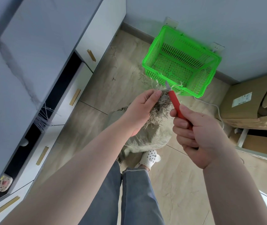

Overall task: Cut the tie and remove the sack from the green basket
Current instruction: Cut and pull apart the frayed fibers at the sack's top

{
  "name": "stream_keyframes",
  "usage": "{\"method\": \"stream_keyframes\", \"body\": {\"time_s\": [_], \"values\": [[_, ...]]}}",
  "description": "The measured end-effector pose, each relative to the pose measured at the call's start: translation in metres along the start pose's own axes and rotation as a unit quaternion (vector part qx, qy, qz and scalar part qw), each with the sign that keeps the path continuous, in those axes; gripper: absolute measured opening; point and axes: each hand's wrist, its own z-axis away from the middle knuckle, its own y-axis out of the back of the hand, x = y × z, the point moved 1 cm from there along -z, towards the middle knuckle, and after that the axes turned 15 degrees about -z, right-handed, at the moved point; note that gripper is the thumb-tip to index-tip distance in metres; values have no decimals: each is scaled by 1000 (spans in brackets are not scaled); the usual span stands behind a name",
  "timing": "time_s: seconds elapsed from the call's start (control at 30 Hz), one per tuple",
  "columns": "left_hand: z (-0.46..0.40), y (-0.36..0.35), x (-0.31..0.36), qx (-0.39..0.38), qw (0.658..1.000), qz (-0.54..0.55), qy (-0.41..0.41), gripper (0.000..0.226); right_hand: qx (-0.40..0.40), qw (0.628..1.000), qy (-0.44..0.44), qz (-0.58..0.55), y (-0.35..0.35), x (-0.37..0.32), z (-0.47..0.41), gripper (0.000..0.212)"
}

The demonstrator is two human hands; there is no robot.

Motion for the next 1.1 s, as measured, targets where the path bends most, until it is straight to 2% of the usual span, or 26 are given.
{"method": "stream_keyframes", "body": {"time_s": [0.17, 0.3, 0.47, 0.57, 0.67, 0.9, 0.97, 1.03, 1.07, 1.1], "values": [[0, 1, -1, 47, 999, -24, -8, 22, 14, 998, 34, 46, 1, 6, 3, 32], [2, 2, 1, 47, 994, -94, -38, 25, 4, 1000, 14, 7, -1, 6, 5, 29], [3, -1, 3, 72, 943, -303, -120, 28, 13, 995, 9, -96, -1, 10, 8, 25], [5, -9, -6, 97, 930, -319, -152, 29, 11, 993, 2, -116, -6, 9, 1, 26], [-1, 1, -11, 127, 925, -334, -127, 26, 11, 996, -4, -92, -6, 12, 2, 26], [3, -18, -6, 121, 923, -348, -109, 27, 16, 993, 12, -118, -5, 13, 0, 24], [-3, 6, -12, 156, 911, -377, -55, 26, 2, 992, 51, -119, -2, -5, 8, 18], [2, 38, -31, 224, 905, -362, 9, 28, -17, 985, 111, -129, 4, -35, 16, 17], [9, 44, -40, 237, 908, -345, 31, 26, -23, 984, 124, -128, 9, -48, 16, 19], [14, 42, -42, 219, 915, -335, 43, 25, -18, 984, 123, -126, 13, -54, 13, 21]]}}
